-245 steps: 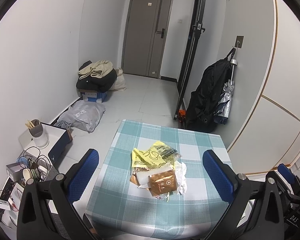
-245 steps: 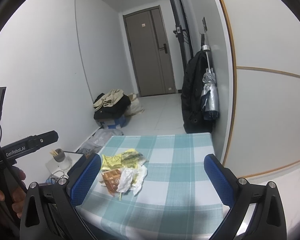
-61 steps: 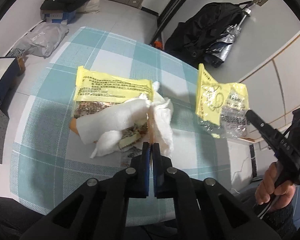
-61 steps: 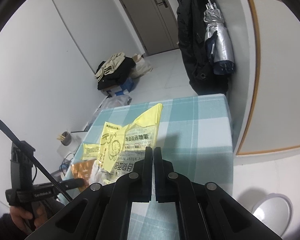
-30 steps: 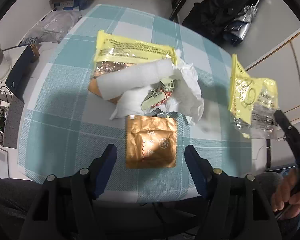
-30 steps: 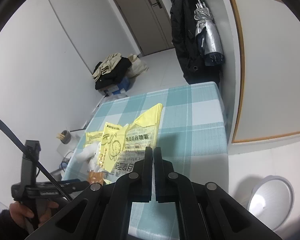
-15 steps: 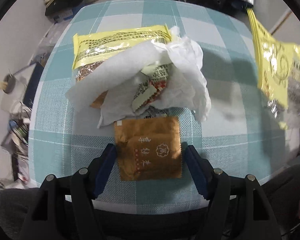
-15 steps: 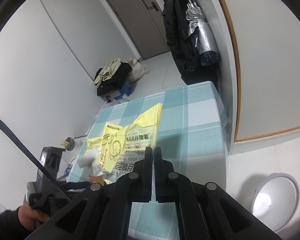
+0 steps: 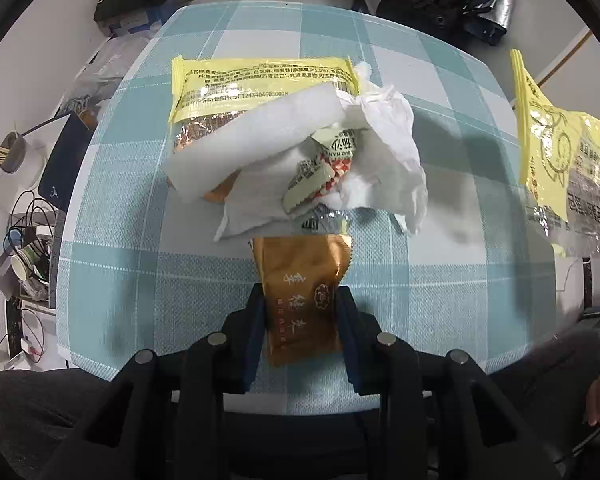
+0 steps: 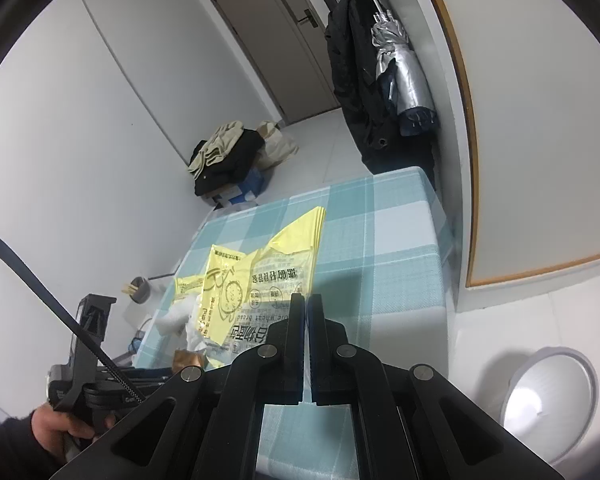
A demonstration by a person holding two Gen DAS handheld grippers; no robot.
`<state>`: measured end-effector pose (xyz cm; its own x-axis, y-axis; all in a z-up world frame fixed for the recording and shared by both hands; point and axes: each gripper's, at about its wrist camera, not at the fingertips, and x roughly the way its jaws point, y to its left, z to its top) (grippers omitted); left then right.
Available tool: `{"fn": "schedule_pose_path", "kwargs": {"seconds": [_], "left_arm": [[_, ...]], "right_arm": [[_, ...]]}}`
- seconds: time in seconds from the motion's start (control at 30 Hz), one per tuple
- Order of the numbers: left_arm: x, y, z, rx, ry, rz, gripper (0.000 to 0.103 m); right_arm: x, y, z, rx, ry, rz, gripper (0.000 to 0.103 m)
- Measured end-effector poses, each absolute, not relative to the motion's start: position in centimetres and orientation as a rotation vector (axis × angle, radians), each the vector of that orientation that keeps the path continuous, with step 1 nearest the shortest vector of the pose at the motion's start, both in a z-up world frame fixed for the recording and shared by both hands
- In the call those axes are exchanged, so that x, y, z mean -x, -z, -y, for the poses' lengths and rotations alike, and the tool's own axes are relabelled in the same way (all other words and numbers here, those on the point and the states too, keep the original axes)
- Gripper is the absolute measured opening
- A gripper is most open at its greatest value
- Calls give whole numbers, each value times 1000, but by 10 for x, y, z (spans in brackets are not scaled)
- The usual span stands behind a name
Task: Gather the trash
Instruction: 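Lift the brown-gold packet off the tablecloth with the left gripper, then carry both items over the white bin while the right gripper opens, dropping the wrapper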
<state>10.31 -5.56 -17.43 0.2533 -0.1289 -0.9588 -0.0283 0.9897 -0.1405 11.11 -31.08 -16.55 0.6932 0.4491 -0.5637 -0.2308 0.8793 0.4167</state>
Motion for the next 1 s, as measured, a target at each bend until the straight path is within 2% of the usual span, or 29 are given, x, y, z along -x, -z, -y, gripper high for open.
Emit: {"fn": "schedule_pose_path", "kwargs": {"seconds": [0.27, 0.57, 0.83, 1.0], "left_arm": [[-97, 175, 39, 221, 114, -1297, 29], [-79, 150, 28, 309, 185, -1227, 29], [-88, 83, 74, 285, 341, -1084, 29], [-105, 51, 133, 236, 488, -1028, 29]], "right_arm": [[-105, 158, 304, -277, -384, -699, 1], [-92, 139, 320, -310, -349, -670, 1], [-61, 95, 376, -325, -250, -570, 1], [-38, 79, 428, -359, -134, -534, 1]]}}
